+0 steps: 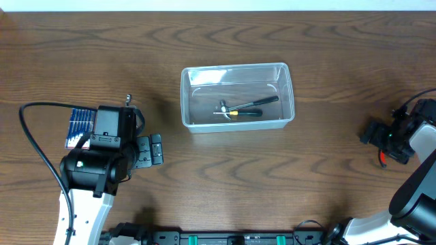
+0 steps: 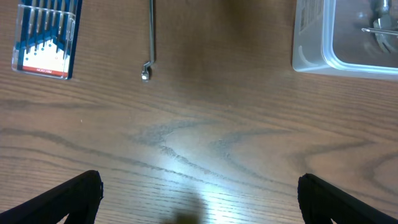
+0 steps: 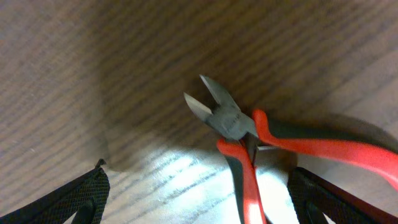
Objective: Pack container
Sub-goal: 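Lower the right gripper and close it on the pliers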
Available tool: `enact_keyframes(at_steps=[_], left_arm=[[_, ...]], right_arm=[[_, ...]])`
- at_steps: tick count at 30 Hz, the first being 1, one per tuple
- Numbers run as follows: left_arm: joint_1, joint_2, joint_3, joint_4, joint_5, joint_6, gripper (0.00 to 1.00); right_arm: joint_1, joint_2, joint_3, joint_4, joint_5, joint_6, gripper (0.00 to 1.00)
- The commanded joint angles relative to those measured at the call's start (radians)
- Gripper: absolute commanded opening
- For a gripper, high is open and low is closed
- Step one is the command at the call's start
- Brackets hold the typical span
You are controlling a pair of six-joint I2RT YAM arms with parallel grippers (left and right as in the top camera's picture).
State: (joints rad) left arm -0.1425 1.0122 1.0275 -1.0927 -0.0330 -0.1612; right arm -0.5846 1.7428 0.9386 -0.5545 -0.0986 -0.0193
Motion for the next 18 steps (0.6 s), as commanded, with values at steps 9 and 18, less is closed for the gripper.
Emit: enact_keyframes(at_steps=[9, 18], left_arm=[[-0.005, -0.002, 0.019, 0.003, -0.002, -0.016, 0.98], [-0.005, -0.002, 0.019, 0.002, -0.002, -0.016, 0.98]], right_arm=[[0.010, 0.027, -0.006, 0.003, -0.030, -0.019, 0.66], [0.010, 0.027, -0.006, -0.010, -0.030, -0.019, 0.43]])
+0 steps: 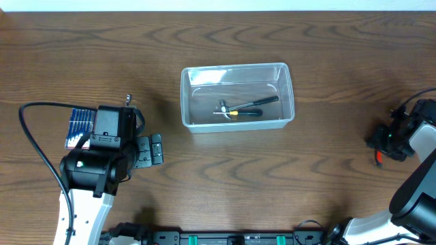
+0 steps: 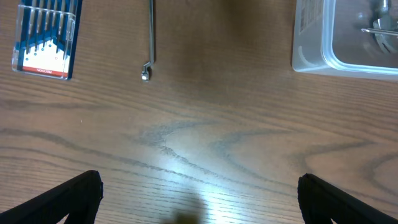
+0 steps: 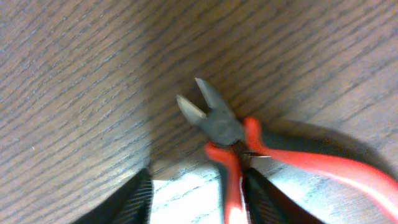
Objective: Pack container
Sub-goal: 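Lower the right gripper and close it on the pliers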
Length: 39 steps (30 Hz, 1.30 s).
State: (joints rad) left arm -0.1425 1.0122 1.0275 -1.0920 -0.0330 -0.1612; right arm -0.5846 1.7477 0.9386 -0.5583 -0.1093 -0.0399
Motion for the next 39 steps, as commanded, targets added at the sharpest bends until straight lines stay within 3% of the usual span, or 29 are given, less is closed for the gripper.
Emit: enact_keyframes(at_steps=[1, 3, 13, 18, 25, 29, 39], left_arm=[[-0.005, -0.002, 0.019, 0.001, -0.002, -0.016, 0.98], [-0.005, -0.002, 0.019, 0.000, -0.002, -0.016, 0.98], [-0.005, -0.002, 0.019, 0.000, -0.002, -0.016, 0.99], [-0.005, -0.002, 0.019, 0.000, -0.002, -0.016, 0.98], [-0.005, -0.002, 0.019, 0.000, -0.002, -0.016, 0.98], [-0.005, -0.002, 0.019, 0.000, -0.002, -0.016, 0.98], [-0.005, -0.002, 0.019, 0.000, -0.002, -0.015, 0.98]], right_arm=[[0.010, 0.022, -0.006, -0.007, -0.019, 0.002, 0.39], [0.010, 0.022, -0.006, -0.010, -0.019, 0.003, 0.31], [0.010, 0.022, -0.006, -0.017, -0.023, 0.035, 0.27], [0.010, 0.022, -0.006, -0.019, -0.023, 0.036, 0.15], [0.010, 0.022, -0.006, -0.021, -0.023, 0.036, 0.10], [0.010, 0.022, -0.006, -0.021, -0.023, 0.036, 0.02], [0.024, 0.015, 0.010, -0.046, -0.023, 0.047, 0.01]])
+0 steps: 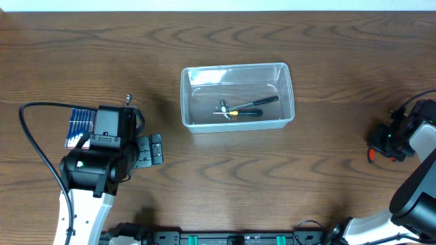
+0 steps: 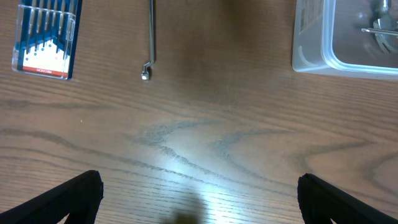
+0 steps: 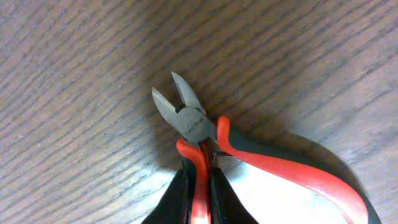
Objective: Pack container
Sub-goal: 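Lower the right gripper and close it on the pliers, then carry the pliers with the right gripper into the container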
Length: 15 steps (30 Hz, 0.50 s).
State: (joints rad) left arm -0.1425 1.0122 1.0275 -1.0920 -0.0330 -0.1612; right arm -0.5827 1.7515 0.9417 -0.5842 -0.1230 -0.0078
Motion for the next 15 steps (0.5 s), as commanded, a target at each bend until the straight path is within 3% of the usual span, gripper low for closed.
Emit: enact_keyframes(at_steps=[1, 9, 15], left_arm=[[-0.005, -0.002, 0.019, 0.000, -0.002, -0.016, 0.98], [-0.005, -0.002, 0.019, 0.001, -0.002, -0.015, 0.98], [-0.005, -0.002, 0.019, 0.001, -0.002, -0.015, 0.98]], right_arm=[[0.035, 0.005, 0.022, -0.035, -0.009, 0.014, 0.01], [0.221, -0.059, 0.302, -0.296, 0.000, -0.071, 0.01], [0.492, -0.058, 0.658, -0.606, -0.023, -0.328, 0.01]])
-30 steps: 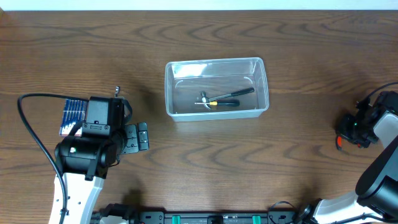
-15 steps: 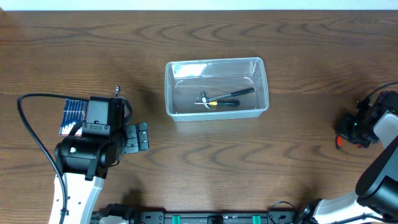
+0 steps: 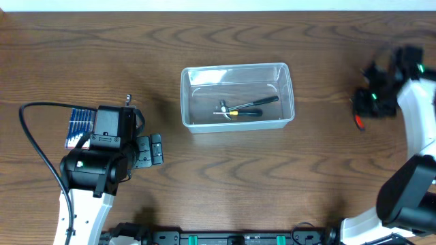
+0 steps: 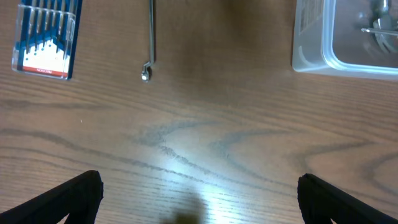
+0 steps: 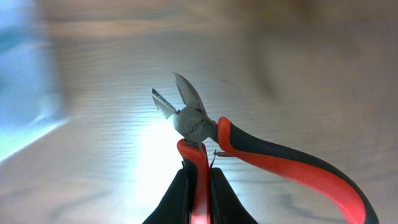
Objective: Pack container
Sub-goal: 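Carry the pliers with the right gripper into the container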
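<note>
A clear plastic container [image 3: 236,95] stands mid-table with a black-and-yellow handled tool [image 3: 251,107] and a small metal piece inside. Red-handled cutters [image 5: 261,149] hang above the table to the container's right, one handle pinched in my right gripper [image 5: 198,186], which is shut on it. From overhead that gripper [image 3: 371,102] shows with a red tip of the cutters [image 3: 359,122] below it. My left gripper [image 4: 199,199] is open and holds nothing, low over the table left of the container.
A blue pack of bits [image 4: 46,38] and a thin metal key [image 4: 150,37] lie on the wood beyond the left gripper. The container's corner [image 4: 311,43] shows at the upper right of the left wrist view. A black cable [image 3: 34,136] loops beside the left arm.
My right gripper, shut on the cutters, was low at the table's right edge; now it is off the table, farther back and slightly left. The left arm has not moved.
First my right gripper stood open around the cutters lying on the table at the right. Then its fingers were closer in on one red handle. Then it was shut on that handle, and now it holds the cutters above the table nearer the container.
</note>
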Available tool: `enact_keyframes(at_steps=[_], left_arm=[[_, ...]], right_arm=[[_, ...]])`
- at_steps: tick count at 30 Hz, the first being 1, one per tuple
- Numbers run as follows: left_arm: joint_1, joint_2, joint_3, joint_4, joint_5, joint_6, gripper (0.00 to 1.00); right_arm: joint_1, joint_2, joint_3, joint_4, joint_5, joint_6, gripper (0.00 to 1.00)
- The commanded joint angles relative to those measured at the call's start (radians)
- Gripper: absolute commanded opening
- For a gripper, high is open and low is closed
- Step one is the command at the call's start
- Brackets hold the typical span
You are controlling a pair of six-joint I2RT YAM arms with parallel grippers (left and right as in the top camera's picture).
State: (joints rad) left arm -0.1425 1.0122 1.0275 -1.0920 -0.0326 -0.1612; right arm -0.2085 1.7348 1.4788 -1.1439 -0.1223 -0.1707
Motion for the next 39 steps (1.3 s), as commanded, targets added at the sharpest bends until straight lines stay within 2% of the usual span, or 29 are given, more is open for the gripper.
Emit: enact_keyframes(at_steps=[1, 5, 8, 12, 19, 25, 34, 36, 39], left_arm=[[-0.005, -0.002, 0.019, 0.001, -0.002, -0.015, 0.98], [-0.005, -0.002, 0.019, -0.001, -0.002, -0.015, 0.98], [-0.005, -0.002, 0.019, -0.006, -0.002, -0.016, 0.98], [-0.005, -0.002, 0.019, -0.006, -0.002, -0.016, 0.98], [-0.005, -0.002, 0.019, -0.006, -0.002, -0.016, 0.98], [-0.005, -0.002, 0.019, -0.006, -0.002, -0.016, 0.98], [-0.005, -0.002, 0.019, -0.006, -0.002, -0.016, 0.98], [-0.005, -0.002, 0.019, -0.007, -0.002, -0.016, 0.98], [-0.005, -0.002, 0.019, -0.007, -0.002, -0.016, 0.98]], right_arm=[[0.170, -0.041, 0.165, -0.061, -0.024, -0.195, 0.01], [0.370, -0.041, 0.271, -0.022, -0.024, -0.323, 0.01], [0.493, -0.034, 0.277, 0.050, -0.018, -0.419, 0.01], [0.606, 0.026, 0.277, 0.138, 0.005, -0.471, 0.01], [0.668, 0.218, 0.277, 0.167, -0.100, -0.503, 0.01], [0.711, 0.355, 0.277, 0.151, -0.107, -0.496, 0.01], [0.718, 0.411, 0.277, 0.161, -0.106, -0.495, 0.02], [0.715, 0.411, 0.277, 0.162, -0.106, -0.495, 0.15], [0.711, 0.411, 0.277, 0.159, -0.106, -0.475, 0.27]])
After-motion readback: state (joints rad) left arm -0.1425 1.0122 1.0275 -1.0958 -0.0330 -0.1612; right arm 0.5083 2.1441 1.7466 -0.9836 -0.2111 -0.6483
